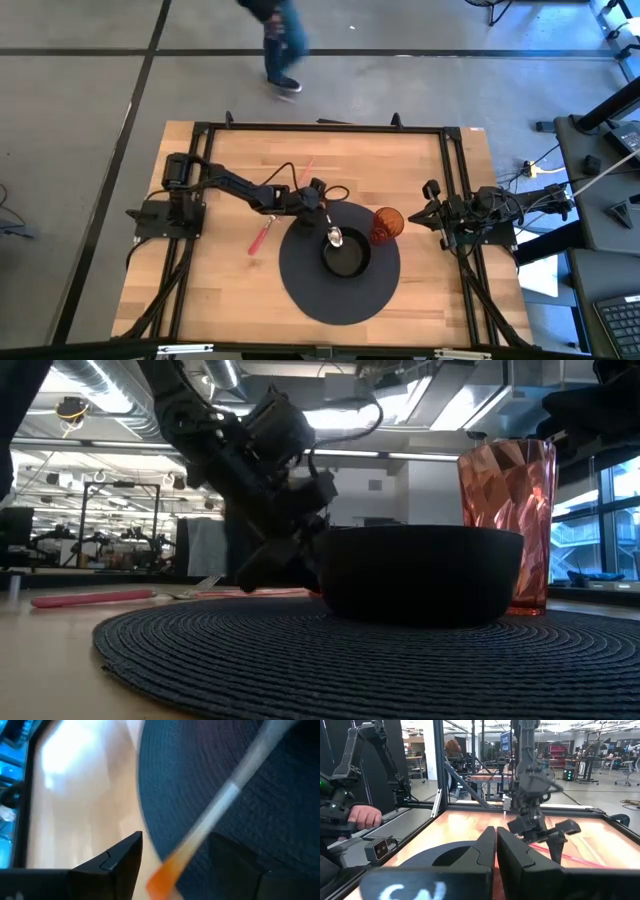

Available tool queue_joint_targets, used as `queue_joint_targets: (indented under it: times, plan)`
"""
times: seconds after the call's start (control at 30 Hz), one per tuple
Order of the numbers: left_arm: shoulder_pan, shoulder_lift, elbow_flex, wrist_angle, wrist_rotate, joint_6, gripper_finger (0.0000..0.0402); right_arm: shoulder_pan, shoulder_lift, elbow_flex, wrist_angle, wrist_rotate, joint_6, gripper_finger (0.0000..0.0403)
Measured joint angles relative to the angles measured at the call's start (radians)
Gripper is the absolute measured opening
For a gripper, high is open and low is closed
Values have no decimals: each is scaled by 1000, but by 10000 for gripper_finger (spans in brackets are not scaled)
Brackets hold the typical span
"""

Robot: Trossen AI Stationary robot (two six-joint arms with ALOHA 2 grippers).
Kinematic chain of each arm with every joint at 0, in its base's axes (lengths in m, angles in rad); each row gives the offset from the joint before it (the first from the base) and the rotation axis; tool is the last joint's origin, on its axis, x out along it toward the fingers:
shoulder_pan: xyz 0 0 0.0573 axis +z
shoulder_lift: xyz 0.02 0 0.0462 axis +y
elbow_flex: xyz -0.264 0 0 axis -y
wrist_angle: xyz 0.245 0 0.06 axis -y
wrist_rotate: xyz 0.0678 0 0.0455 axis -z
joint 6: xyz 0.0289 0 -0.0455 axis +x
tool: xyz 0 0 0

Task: Pick & Place Utensil
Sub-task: Put the orange spoon in the black bowl

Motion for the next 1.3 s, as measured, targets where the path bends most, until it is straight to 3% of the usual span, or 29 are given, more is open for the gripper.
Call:
queue_joint_targets:
  times: [0.13, 0.23, 0.33, 0.43, 0.5, 1.03, 1.3]
  plan:
    - [0, 42, 2, 58, -22, 21, 218, 0, 0, 0, 0, 0, -3, 17]
    - [0, 51, 3, 62, -24, 23, 191, 0, 0, 0, 0, 0, -4, 17]
    - [0, 49, 2, 58, -34, 21, 128, 0, 0, 0, 0, 0, -6, 17]
    - [-2, 40, 1, 50, -66, 22, 41, 0, 0, 0, 0, 0, -5, 17]
    - [-4, 34, 0, 44, -90, 22, 14, 0, 0, 0, 0, 0, -5, 17]
    - [-77, -38, -5, 26, -341, 82, 4, 0, 0, 0, 0, 0, -2, 17]
    - [-159, -177, -4, -120, -487, 24, 3, 0, 0, 0, 0, 0, -3, 17]
